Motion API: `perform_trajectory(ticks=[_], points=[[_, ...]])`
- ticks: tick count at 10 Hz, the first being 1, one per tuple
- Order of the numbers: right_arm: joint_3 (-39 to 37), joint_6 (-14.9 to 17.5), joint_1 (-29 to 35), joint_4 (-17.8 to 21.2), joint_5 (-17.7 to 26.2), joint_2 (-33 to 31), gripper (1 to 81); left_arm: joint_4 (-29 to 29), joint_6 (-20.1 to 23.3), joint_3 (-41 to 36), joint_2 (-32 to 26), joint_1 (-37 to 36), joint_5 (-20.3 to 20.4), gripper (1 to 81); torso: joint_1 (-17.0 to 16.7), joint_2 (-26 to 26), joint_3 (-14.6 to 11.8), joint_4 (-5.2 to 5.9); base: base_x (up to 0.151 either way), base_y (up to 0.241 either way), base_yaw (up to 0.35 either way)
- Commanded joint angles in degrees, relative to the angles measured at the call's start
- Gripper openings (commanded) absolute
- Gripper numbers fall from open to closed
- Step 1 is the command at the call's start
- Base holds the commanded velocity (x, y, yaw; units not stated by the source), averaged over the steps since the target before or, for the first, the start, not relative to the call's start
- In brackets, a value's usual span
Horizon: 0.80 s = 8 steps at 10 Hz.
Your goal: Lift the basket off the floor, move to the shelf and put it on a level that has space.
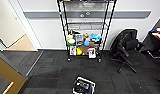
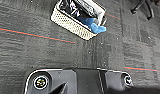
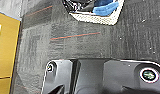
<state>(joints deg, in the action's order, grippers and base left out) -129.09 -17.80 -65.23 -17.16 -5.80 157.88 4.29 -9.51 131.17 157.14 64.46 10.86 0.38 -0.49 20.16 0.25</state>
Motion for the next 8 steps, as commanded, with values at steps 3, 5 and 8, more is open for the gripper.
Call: perform_trajectory(ticks=[3, 5, 8], points=[[0.78, -0.04, 1.9, -0.06, 2.55, -0.61, 81.1, 0.02, -0.16, -0.74, -1.12, -2.01, -2.51, 81.1, 0.0, 0.0, 0.0, 0.0, 0.112, 0.0, 0.0], [0.69, -0.04, 1.72, -0.06, 2.55, -0.61, 81.1, 0.02, -0.16, -0.74, -1.12, -1.93, -2.51, 81.1, -0.02, 0.0, 0.0, 0.0, 0.115, 0.0, 0.0], [0.25, 0.04, 1.46, -0.15, 2.55, -0.52, 81.1, 0.02, -0.16, -0.74, -1.12, -1.84, -2.51, 81.1, -0.02, 0.0, 0.0, 0.0, 0.114, 0.0, 0.0]])
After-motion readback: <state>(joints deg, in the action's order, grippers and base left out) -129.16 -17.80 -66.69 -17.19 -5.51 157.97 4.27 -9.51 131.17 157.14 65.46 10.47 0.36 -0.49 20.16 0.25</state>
